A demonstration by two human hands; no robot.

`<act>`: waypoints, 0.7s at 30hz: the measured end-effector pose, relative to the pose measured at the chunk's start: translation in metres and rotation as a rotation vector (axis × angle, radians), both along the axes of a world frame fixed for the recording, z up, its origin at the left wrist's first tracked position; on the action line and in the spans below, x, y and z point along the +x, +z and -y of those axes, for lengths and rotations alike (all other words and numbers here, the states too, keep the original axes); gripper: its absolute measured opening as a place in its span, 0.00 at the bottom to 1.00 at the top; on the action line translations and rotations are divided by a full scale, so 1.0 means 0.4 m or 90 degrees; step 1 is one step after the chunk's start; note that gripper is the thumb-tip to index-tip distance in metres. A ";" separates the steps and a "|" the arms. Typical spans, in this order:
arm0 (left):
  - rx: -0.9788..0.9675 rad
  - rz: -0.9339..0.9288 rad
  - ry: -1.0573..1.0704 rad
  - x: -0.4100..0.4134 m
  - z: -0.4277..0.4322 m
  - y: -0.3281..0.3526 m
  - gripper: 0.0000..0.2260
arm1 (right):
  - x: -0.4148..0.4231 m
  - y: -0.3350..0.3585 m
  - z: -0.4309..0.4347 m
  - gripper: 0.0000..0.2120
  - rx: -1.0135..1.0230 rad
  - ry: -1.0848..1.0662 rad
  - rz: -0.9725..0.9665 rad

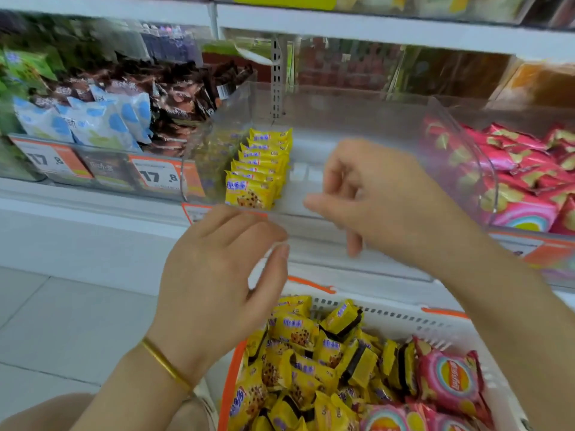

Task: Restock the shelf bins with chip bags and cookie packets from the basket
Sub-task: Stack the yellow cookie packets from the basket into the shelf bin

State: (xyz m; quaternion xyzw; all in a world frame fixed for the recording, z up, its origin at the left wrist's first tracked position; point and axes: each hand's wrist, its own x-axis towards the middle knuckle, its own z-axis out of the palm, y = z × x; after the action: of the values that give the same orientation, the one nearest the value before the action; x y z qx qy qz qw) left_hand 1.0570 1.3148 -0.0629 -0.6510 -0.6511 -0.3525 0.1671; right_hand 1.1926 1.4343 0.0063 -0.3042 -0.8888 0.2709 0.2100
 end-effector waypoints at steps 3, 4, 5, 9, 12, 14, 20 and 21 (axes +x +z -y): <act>-0.199 -0.038 0.007 0.019 -0.003 -0.056 0.15 | 0.069 -0.152 0.030 0.09 -0.135 0.026 0.136; -0.277 -0.042 0.011 0.027 -0.007 -0.073 0.16 | 0.071 -0.228 0.024 0.09 -0.151 0.025 0.214; -0.346 -0.040 0.021 0.034 -0.011 -0.086 0.17 | 0.067 -0.311 0.013 0.07 -0.145 0.019 0.291; -0.482 -0.055 0.068 0.028 -0.032 -0.142 0.14 | 0.020 -0.599 -0.021 0.14 -0.078 -0.001 0.386; -0.528 -0.058 0.079 0.020 -0.038 -0.165 0.13 | -0.011 -0.695 0.000 0.22 -0.079 -0.047 0.349; -0.555 -0.059 0.081 0.016 -0.040 -0.174 0.13 | -0.021 -0.722 0.013 0.20 -0.081 -0.067 0.339; -0.618 -0.074 0.029 0.021 -0.062 -0.193 0.19 | 0.015 -0.636 0.006 0.12 -0.095 -0.015 0.257; -0.622 -0.060 0.012 0.022 -0.066 -0.197 0.22 | 0.029 -0.599 0.007 0.13 -0.113 0.004 0.225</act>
State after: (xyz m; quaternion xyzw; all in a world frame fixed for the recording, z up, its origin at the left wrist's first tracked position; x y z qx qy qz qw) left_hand 1.0657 1.3413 -0.1417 -0.6624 -0.7381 0.0255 -0.1255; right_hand 1.2043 1.4316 -0.2331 -0.3618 -0.8854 0.2911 0.0225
